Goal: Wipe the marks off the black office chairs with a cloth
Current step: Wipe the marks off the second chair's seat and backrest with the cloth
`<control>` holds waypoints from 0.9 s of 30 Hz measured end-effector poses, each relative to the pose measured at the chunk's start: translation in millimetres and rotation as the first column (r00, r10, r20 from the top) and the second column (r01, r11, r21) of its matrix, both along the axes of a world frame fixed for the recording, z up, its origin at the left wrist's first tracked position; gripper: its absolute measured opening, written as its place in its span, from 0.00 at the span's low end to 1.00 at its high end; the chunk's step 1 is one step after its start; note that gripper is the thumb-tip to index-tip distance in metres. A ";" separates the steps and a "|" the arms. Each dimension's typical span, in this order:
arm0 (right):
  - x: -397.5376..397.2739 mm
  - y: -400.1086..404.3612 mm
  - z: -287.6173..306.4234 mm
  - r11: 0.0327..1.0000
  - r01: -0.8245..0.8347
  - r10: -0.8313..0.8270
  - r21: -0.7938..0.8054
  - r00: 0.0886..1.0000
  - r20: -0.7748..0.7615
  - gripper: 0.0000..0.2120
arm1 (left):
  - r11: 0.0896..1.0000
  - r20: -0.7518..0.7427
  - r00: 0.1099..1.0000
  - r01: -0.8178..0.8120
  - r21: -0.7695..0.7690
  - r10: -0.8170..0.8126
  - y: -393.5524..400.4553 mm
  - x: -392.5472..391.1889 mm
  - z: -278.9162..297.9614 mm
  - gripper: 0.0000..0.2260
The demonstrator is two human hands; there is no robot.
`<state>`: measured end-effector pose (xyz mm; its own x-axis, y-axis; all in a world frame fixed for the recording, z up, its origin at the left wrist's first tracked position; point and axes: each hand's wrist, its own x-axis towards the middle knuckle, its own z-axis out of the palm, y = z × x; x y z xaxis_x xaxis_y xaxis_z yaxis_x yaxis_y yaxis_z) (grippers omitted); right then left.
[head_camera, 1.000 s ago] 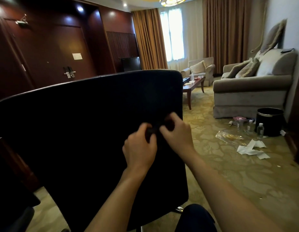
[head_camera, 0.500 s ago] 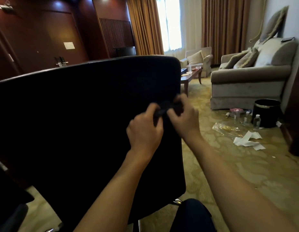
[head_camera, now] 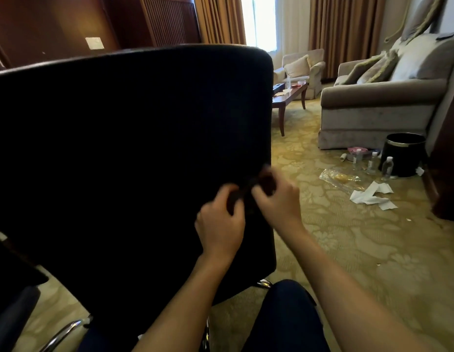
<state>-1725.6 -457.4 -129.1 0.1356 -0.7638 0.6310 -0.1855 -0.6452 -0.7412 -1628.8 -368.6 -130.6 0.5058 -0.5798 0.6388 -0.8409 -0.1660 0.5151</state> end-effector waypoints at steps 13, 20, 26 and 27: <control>12.1 -18.7 -49.3 0.995 -0.026 0.023 0.096 0.999 0.027 0.13 | 0.975 0.061 0.998 0.008 0.224 -0.022 -3.6 2.9 -15.4 0.14; 21.6 13.3 -130.1 0.924 -0.071 0.155 0.375 0.968 -0.198 0.12 | 0.910 -0.113 0.992 -0.010 0.414 0.063 25.6 15.3 -106.2 0.12; 56.1 51.0 -31.1 0.991 -0.129 0.129 0.019 0.992 0.002 0.09 | 0.988 -0.078 0.994 -0.088 -0.130 0.078 56.1 48.4 -43.0 0.14; 63.2 57.6 -12.1 0.989 -0.141 0.142 -0.051 0.990 0.005 0.10 | 0.971 -0.061 0.995 -0.086 -0.225 0.075 61.0 58.4 -30.3 0.14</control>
<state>-1662.3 -399.8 -141.2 0.2347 -0.7045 0.6697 -0.0837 -0.7011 -0.7082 -1570.3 -307.6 -160.9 0.5805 -0.3787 0.7209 -0.8009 -0.1058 0.5894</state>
